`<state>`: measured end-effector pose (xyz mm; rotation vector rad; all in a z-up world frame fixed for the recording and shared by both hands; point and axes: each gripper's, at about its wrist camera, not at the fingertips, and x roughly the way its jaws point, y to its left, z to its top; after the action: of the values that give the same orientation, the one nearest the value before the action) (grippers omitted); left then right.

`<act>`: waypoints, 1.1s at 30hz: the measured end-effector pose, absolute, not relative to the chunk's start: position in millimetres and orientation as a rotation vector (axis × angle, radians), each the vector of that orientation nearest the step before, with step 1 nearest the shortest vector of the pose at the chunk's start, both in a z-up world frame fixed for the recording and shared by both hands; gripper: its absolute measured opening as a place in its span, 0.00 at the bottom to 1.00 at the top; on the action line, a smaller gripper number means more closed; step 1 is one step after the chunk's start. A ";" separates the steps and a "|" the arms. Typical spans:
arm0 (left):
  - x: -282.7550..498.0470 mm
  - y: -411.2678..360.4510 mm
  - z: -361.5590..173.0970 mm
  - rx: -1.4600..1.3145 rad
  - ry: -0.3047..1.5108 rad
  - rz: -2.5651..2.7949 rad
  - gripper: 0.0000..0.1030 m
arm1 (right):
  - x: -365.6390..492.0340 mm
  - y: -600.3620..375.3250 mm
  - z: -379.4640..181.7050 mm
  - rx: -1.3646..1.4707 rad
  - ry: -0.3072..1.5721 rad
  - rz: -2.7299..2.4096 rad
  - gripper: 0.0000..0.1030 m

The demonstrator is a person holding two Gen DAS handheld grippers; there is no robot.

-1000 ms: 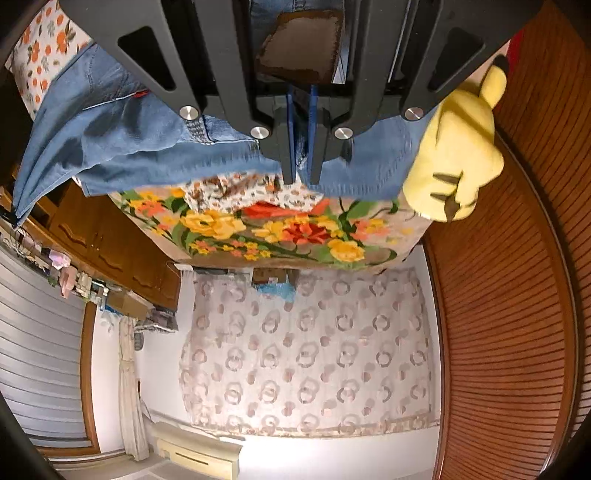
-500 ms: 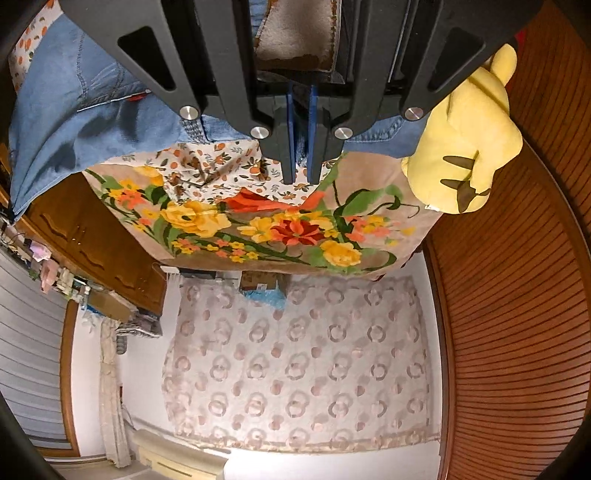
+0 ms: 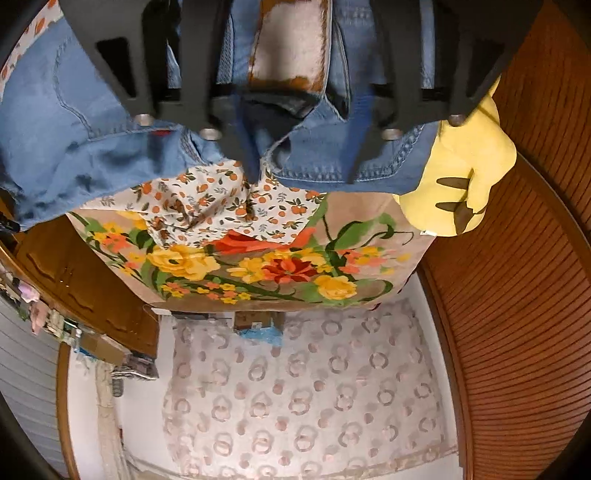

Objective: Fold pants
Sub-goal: 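Lower the jeans onto the bed and open both grippers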

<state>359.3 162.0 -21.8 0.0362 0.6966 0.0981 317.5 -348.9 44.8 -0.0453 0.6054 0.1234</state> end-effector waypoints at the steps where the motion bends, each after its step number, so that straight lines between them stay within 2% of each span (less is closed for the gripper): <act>1: 354.6 161.7 -19.8 0.034 0.701 0.084 0.52 | 318.4 -351.4 50.9 -0.040 0.602 0.128 0.28; 2: 350.5 160.7 -19.1 0.032 0.708 0.073 0.59 | 318.2 -357.2 56.2 -0.035 0.598 0.129 0.34; 3: 347.0 160.2 -19.0 0.028 0.714 0.063 0.79 | 313.1 -359.7 57.3 -0.032 0.595 0.130 0.41; 4: 341.6 158.6 -18.5 0.014 0.709 0.044 0.82 | 309.1 -362.1 56.6 -0.028 0.594 0.131 0.43; 17: 278.9 131.6 -37.9 0.002 0.731 -0.010 0.82 | 227.6 -396.2 39.9 0.040 0.653 0.105 0.45; 22: 264.3 133.5 -52.2 -0.001 0.761 -0.005 0.82 | 216.2 -400.8 31.5 0.088 0.691 0.098 0.45; 26: 253.5 137.4 -61.3 -0.001 0.782 0.008 0.82 | 213.5 -392.2 29.6 0.109 0.721 0.107 0.51; 33: 243.6 149.2 -72.1 -0.016 0.802 0.027 0.82 | 213.2 -391.7 23.4 0.165 0.784 0.122 0.52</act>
<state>243.6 149.2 -72.1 -0.0161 0.8017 0.0275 213.2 -391.7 23.4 0.1649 0.7840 0.1224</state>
